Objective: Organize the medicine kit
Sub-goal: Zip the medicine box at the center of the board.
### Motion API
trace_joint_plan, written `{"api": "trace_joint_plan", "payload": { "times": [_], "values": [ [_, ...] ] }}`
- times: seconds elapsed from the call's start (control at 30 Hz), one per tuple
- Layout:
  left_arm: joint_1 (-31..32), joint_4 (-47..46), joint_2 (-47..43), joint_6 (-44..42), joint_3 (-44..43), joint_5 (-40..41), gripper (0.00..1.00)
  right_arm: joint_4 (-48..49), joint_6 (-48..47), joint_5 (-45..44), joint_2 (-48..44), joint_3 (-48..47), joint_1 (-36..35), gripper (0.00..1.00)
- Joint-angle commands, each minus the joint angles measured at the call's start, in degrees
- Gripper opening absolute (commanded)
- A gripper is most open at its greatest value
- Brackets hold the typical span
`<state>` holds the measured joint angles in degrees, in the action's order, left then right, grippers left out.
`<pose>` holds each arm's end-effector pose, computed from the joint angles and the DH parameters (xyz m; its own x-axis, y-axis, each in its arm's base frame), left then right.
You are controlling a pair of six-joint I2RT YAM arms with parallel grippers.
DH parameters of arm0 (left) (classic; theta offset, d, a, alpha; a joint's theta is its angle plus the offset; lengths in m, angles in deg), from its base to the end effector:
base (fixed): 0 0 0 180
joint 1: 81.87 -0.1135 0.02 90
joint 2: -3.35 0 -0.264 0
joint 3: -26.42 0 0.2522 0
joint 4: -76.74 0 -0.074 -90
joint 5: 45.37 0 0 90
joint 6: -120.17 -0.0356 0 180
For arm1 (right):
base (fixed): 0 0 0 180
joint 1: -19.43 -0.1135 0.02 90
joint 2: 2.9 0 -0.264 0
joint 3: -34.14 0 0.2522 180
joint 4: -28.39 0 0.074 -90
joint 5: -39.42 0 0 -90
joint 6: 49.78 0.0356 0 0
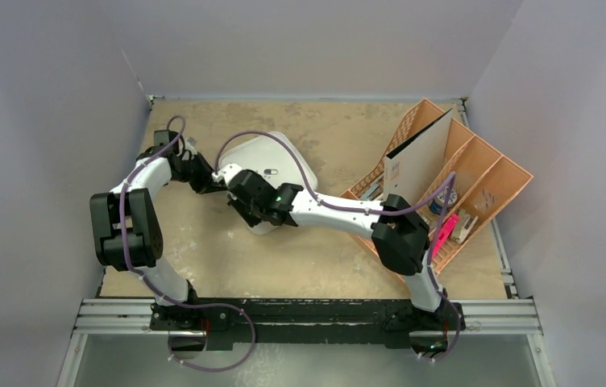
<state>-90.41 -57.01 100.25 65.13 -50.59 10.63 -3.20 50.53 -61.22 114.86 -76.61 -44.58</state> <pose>0.3300 0.0294 0.1951 -0.7988 -0.6003 -0.0385 -0.4358 0.6216 -0.6509 0.2156 0.4272 0.2483 -0.4158 -0.4514 -0.7895 -0.7580 0.6517 0.0265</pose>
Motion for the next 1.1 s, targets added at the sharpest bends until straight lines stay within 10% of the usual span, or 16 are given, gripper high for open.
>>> {"api": "trace_joint_plan", "payload": {
  "times": [0.0, 0.7, 1.07],
  "values": [
    [-0.42, -2.91, 2.72, -3.16, -0.79, 11.37, 0.0, -8.23, -1.69, -0.09, -4.44, 5.67, -0.5, 0.0],
    [-0.43, -0.98, 3.7, -4.86, -2.28, 12.37, 0.0, -3.2, -3.93, 1.49, -14.02, 18.52, -0.5, 0.0],
    [-0.43, -2.15, 3.48, -4.46, -1.54, 10.29, 0.0, 4.3, -0.4, 0.37, -12.58, 18.48, -0.5, 0.16]
  ]
}}
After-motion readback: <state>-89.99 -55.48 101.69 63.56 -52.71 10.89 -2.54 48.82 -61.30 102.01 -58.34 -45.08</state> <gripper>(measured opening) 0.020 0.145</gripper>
